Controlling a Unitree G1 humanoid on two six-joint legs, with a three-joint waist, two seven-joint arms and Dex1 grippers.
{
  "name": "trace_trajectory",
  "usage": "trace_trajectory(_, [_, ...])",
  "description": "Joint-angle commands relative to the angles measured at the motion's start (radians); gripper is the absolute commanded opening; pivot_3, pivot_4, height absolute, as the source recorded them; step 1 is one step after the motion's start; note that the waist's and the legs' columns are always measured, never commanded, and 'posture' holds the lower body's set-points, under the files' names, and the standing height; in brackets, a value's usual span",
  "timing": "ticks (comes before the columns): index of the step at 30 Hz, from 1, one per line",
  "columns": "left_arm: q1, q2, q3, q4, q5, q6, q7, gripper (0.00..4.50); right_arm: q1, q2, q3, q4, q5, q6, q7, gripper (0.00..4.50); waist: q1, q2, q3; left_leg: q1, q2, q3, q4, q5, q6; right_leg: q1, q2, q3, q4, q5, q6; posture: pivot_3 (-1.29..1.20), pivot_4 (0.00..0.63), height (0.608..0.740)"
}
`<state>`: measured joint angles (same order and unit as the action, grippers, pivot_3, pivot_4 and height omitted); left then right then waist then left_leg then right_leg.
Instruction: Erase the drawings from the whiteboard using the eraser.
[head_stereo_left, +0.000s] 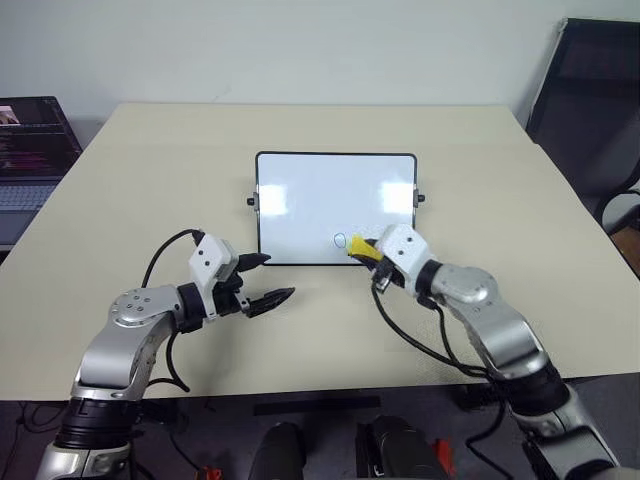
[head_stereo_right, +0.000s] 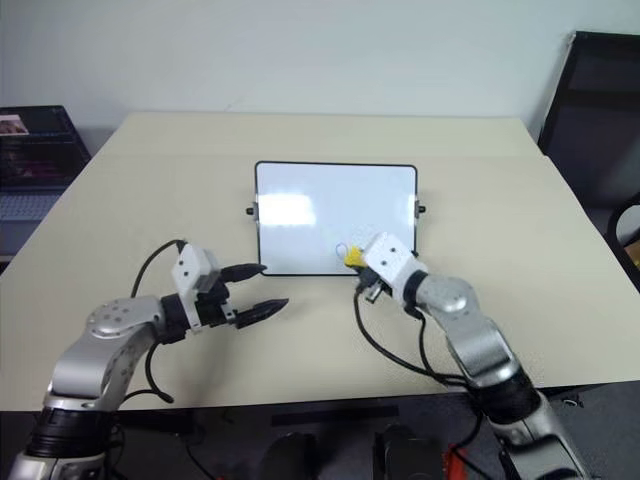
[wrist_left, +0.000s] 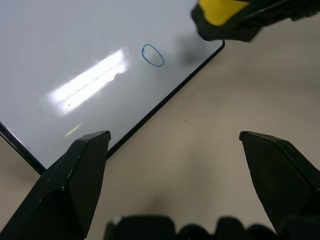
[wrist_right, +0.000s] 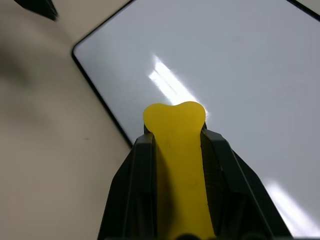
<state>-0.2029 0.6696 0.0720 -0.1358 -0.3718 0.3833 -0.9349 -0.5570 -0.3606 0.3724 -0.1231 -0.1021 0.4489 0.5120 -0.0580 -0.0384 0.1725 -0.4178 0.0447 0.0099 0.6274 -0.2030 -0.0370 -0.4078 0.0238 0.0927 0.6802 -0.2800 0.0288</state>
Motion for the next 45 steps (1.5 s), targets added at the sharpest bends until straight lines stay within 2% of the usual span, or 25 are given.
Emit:
trace_trajectory(1, [-0.008, 0.007, -0.013, -0.011, 0.010, -0.031, -0.015, 4.50, -0.122, 0.043, 0.019, 0.159, -0.071, -0.129, -0.048, 0.87, 0.000, 0.000, 0.000, 0.000, 0.000, 0.000, 0.000, 0.000, 0.000, 0.000, 0.000, 0.000, 0.000, 0.000, 0.000, 0.00, 0.150, 0.740])
trace_trajectory(7, [0.010, 0.004, -0.026, -0.018, 0.022, -0.058, -0.018, 4.50, -0.238, 0.082, 0.054, 0.417, -0.148, -0.254, -0.060, 0.86, 0.001, 0.000, 0.000, 0.000, 0.000, 0.000, 0.000, 0.000, 0.000, 0.000, 0.000, 0.000, 0.000, 0.003, -0.005, 0.00, 0.150, 0.740])
trace_trajectory(15, [0.032, 0.004, -0.021, -0.017, 0.023, -0.076, -0.015, 4.50, -0.175, 0.029, 0.131, 0.364, -0.202, -0.206, 0.122, 0.86, 0.001, 0.000, 0.000, 0.000, 0.001, -0.001, 0.000, 0.000, 0.000, 0.001, -0.001, -0.001, 0.001, 0.003, -0.005, 0.00, 0.150, 0.740])
trace_trajectory(19, [0.028, 0.003, -0.026, -0.018, 0.022, -0.075, -0.016, 4.50, -0.221, 0.055, 0.066, 0.398, -0.247, -0.218, -0.021, 0.86, 0.001, 0.000, 0.000, 0.001, 0.001, -0.001, 0.001, 0.000, 0.000, 0.001, -0.001, -0.001, 0.001, 0.000, 0.000, 0.00, 0.150, 0.740])
trace_trajectory(21, [0.025, 0.003, -0.028, -0.019, 0.020, -0.072, -0.017, 4.50, -0.239, 0.060, 0.049, 0.408, -0.249, -0.222, -0.049, 0.86, 0.001, 0.000, 0.000, 0.001, 0.001, -0.001, 0.002, 0.000, 0.000, 0.001, -0.001, 0.000, 0.002, 0.001, 0.000, 0.00, 0.150, 0.740])
trace_trajectory(31, [0.011, 0.005, -0.034, -0.026, 0.018, -0.060, -0.018, 4.50, -0.149, 0.013, 0.132, 0.310, -0.251, -0.157, 0.164, 0.86, 0.002, -0.001, 0.000, 0.001, 0.001, -0.001, 0.001, 0.000, 0.000, 0.001, -0.001, -0.001, 0.001, 0.002, -0.002, 0.00, 0.150, 0.740])
trace_trajectory(38, [0.005, 0.007, -0.036, -0.028, 0.015, -0.052, -0.021, 4.50, -0.219, 0.050, 0.046, 0.381, -0.288, -0.196, -0.040, 0.86, 0.000, -0.001, 0.000, 0.002, 0.001, 0.000, 0.002, 0.001, 0.000, 0.001, -0.001, 0.000, 0.002, 0.002, 0.001, 0.00, 0.150, 0.740])
trace_trajectory(45, [0.016, 0.004, -0.036, -0.035, 0.014, -0.053, -0.022, 4.50, -0.186, 0.019, 0.076, 0.366, -0.282, -0.183, 0.045, 0.86, 0.003, -0.001, 0.000, 0.001, 0.000, 0.000, 0.002, 0.001, 0.001, 0.001, -0.001, 0.000, 0.001, 0.002, 0.000, 0.00, 0.150, 0.740])
